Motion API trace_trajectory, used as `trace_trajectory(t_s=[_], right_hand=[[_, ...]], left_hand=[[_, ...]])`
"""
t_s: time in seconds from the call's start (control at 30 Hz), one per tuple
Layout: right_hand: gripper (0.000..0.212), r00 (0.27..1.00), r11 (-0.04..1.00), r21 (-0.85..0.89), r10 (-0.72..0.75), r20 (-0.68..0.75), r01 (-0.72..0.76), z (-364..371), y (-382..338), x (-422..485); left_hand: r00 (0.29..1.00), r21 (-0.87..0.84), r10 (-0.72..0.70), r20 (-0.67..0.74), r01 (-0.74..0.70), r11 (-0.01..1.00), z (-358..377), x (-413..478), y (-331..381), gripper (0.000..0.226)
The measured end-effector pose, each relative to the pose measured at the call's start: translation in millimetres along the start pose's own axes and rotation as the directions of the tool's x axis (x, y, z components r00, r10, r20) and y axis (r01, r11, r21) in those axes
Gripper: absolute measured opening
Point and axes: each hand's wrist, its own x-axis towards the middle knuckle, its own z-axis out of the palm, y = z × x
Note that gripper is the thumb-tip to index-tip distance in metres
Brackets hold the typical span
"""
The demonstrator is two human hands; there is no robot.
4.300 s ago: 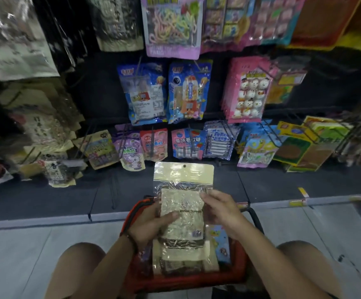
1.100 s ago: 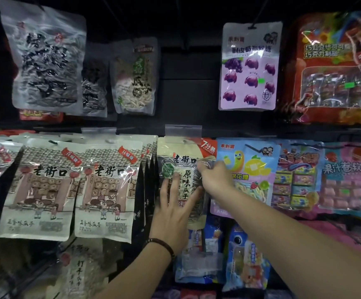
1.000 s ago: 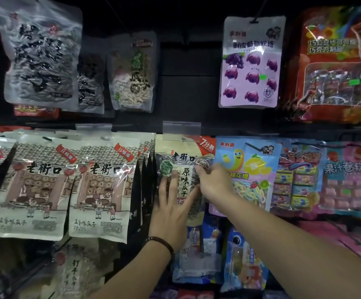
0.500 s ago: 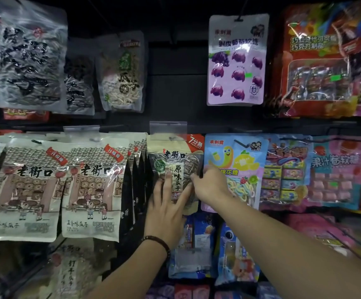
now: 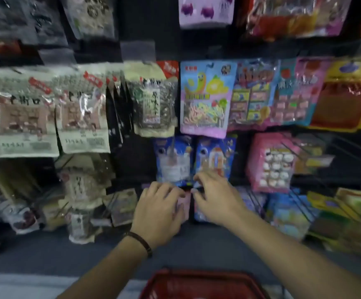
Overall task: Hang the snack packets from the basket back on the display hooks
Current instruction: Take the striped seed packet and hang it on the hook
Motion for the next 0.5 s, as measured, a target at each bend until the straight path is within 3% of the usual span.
trace_trajectory(t_s=[0.07,0.13,0.23,0.33,0.43,0.5], right_hand=[[0.024,0.996,0.998,0.018,0.054,0.065,-0.055,36.8,16.3,-50.3],[0.020,0.972,0.985,0.033,0.163,0.169,-0.171,77.8,38.4,-98.2],[0.018,0.851,0.906,0.017,0.391,0.351,-0.423,136.7,71.4,-163.9],[0.015,0.706,0.766,0.069,0.548,0.448,-0.639,187.5,100.9,-221.6],[0.007,0.542,0.499,0.232,0.674,0.502,-0.835,230.5,121.3,-274.8],[0.021,0.401,0.346,0.206,0.736,0.545,-0.915,249.7,128.0,-304.3]], left_hand=[[0.992,-0.083,0.002,0.128,0.009,0.996,27.4,-47.7,24.1,0.019],[0.941,-0.148,-0.069,0.331,0.124,0.981,56.3,-96.8,48.0,0.027],[0.746,-0.143,-0.211,0.631,0.379,0.914,101.6,-172.7,72.2,0.040],[0.529,-0.124,-0.261,0.807,0.585,0.801,139.0,-232.7,91.0,0.043],[0.415,-0.139,-0.354,0.838,0.791,0.596,164.9,-266.2,98.8,0.049],[0.348,-0.117,-0.435,0.830,0.872,0.475,178.0,-280.7,98.4,0.050]])
